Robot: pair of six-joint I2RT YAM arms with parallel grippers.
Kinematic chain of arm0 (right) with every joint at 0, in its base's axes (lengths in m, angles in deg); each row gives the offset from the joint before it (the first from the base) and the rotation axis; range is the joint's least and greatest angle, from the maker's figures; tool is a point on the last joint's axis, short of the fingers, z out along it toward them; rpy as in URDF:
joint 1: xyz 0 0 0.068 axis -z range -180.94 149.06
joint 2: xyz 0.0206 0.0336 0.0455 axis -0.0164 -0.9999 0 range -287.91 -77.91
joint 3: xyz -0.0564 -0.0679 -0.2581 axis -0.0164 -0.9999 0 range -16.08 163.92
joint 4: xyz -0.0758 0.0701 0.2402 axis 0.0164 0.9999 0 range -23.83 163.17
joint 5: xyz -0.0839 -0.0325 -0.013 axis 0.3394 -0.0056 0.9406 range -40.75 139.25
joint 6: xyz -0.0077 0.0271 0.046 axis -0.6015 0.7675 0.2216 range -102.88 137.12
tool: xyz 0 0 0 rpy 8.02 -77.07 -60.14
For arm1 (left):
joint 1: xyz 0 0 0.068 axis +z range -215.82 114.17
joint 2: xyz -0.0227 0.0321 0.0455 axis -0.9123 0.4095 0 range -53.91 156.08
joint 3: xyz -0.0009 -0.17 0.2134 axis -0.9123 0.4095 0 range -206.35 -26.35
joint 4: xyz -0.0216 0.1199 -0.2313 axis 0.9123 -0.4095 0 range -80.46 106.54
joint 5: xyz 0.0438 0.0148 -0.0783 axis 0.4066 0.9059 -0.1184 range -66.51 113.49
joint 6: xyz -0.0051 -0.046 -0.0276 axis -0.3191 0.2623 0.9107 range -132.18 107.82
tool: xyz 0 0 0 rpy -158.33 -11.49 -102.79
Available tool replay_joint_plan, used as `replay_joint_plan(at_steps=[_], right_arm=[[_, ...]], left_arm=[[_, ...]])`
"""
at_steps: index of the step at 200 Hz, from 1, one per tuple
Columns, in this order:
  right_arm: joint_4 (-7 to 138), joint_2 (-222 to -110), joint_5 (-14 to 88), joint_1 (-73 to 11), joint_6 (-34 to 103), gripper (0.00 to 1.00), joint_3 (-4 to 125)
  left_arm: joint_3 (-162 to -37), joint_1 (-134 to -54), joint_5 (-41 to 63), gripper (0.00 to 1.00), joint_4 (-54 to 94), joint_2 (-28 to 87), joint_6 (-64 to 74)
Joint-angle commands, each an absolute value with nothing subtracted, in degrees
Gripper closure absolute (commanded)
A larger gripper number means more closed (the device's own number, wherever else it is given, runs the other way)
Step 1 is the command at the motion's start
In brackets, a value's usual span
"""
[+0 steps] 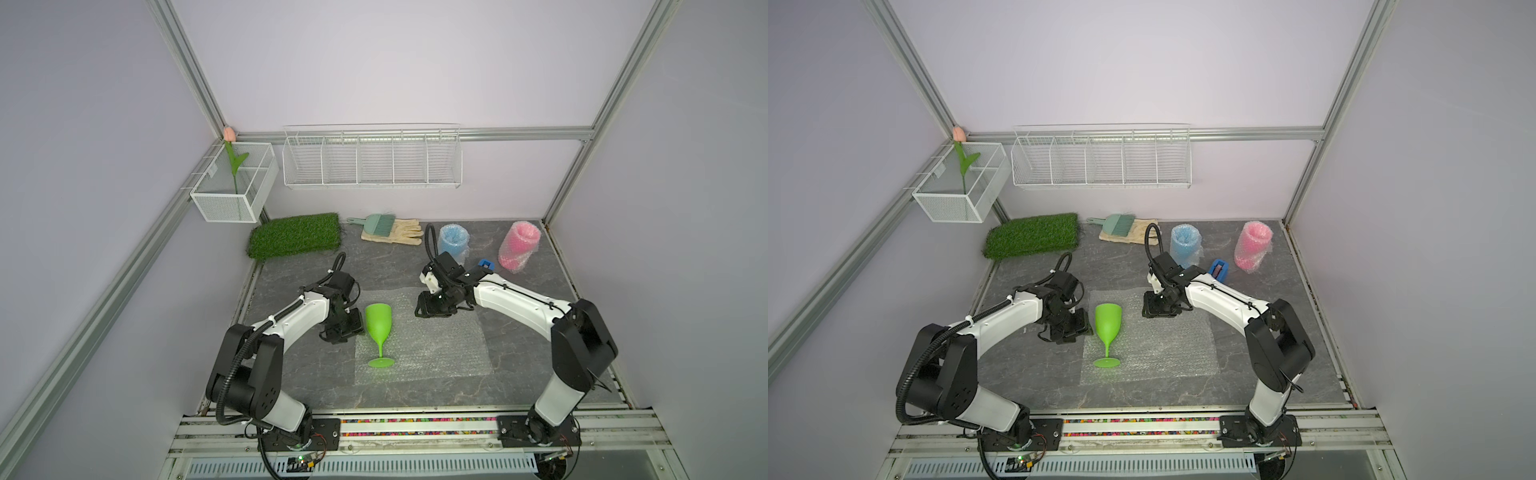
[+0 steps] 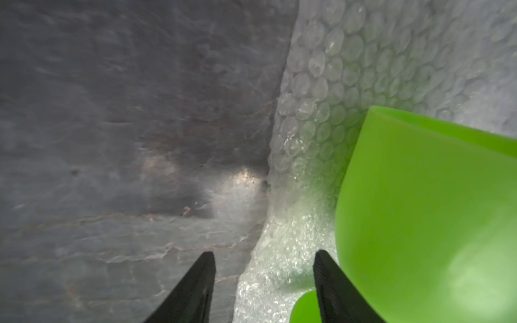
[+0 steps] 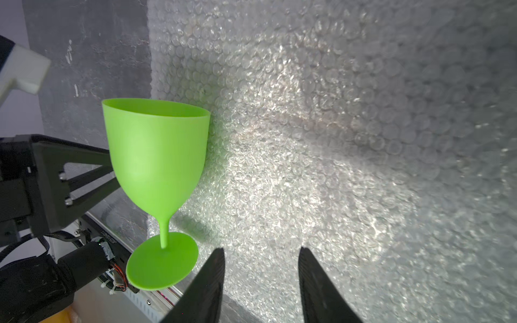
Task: Wrap wine glasses in bubble wrap
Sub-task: Adjust the wine glass with the bubble wrap, then wrap the wine glass in bubble wrap.
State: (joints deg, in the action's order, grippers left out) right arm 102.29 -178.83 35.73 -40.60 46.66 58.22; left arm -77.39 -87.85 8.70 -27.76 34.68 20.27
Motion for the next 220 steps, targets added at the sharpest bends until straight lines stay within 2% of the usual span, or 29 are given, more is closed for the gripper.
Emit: replay_joint_plan(at_steps=[1,16,69,109,180,220], right_arm=[[101.45,-180.56,34.74,-41.68,48.84,0.54,60.6],[101.49,-182.27,34.61,-42.21,49.1,0.54,61.43],[102.01,-187.05,35.0,-43.31,49.55,0.55,63.07],[102.72,-188.26,35.93,-43.53,49.15,0.55,64.07],[102.67,-188.74,36.46,-43.48,48.59,0.56,63.77],[101.28,-189.76,36.34,-43.44,48.35,0.58,62.23]], left_arm=[[-75.29,-86.83,4.24,0.48,-20.65,36.46,20.08],[-73.95,-86.12,4.27,0.53,-18.85,36.97,19.99],[-73.42,-84.28,4.98,0.85,-18.12,34.89,17.04],[-73.56,-84.25,4.31,1.0,-17.8,30.67,14.52],[-74.76,-84.89,-2.11,1.0,-17.1,27.03,12.56],[-78.07,-88.98,-1.34,1.0,-17.66,26.84,13.52]])
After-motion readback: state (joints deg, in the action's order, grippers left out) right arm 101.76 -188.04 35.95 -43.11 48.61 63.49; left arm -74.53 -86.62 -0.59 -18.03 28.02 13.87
